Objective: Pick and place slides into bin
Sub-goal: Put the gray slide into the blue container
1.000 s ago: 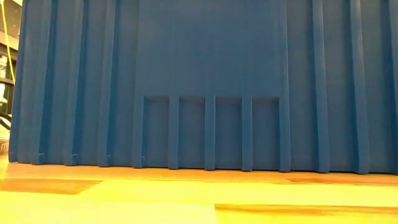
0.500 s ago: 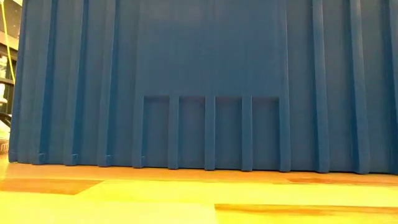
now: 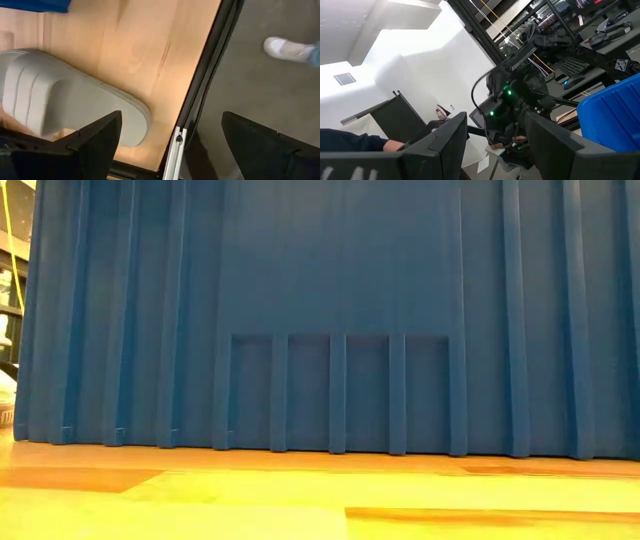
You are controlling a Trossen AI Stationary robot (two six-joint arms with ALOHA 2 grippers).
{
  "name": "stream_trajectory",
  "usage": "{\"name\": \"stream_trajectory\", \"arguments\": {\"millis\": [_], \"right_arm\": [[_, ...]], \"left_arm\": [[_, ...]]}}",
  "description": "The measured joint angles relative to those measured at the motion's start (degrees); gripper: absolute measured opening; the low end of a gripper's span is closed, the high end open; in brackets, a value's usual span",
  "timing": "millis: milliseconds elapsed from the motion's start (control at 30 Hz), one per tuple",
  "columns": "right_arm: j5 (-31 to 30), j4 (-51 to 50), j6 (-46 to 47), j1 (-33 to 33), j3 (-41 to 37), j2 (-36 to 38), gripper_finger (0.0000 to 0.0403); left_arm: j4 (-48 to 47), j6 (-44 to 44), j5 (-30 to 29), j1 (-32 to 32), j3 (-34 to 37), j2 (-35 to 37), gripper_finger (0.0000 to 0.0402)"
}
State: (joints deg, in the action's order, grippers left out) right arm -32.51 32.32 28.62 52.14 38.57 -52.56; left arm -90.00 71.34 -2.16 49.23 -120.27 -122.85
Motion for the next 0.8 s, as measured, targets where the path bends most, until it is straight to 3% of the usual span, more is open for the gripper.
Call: {"name": "stream_trajectory", "arguments": {"millis": [233, 400, 533, 633, 800], "right_arm": [[0.02, -0.55, 1.65, 0.00, 0.00, 0.00, 0.0193], [0.01, -1.57, 3.94, 0.00, 0.00, 0.00, 0.0193], [0.00, -1.48, 4.57, 0.00, 0.00, 0.00, 0.0193], [-0.37, -1.72, 4.57, 0.00, 0.00, 0.00, 0.0193], [-0.45, -2.01, 4.58, -0.02, 0.00, 0.00, 0.0193]], "left_arm": [[-0.03, -3.57, 1.07, -0.04, 0.00, -4.17, 0.0327], [-0.03, -8.38, 4.43, 1.33, 5.81, -4.01, 0.0284], [0.03, -10.72, 11.26, 2.25, 9.09, -3.34, 0.0239], [-0.20, -13.45, 10.27, 3.53, 12.04, -2.96, 0.0221], [0.11, -10.29, 10.73, 4.38, 15.37, -2.29, 0.0216]]}}
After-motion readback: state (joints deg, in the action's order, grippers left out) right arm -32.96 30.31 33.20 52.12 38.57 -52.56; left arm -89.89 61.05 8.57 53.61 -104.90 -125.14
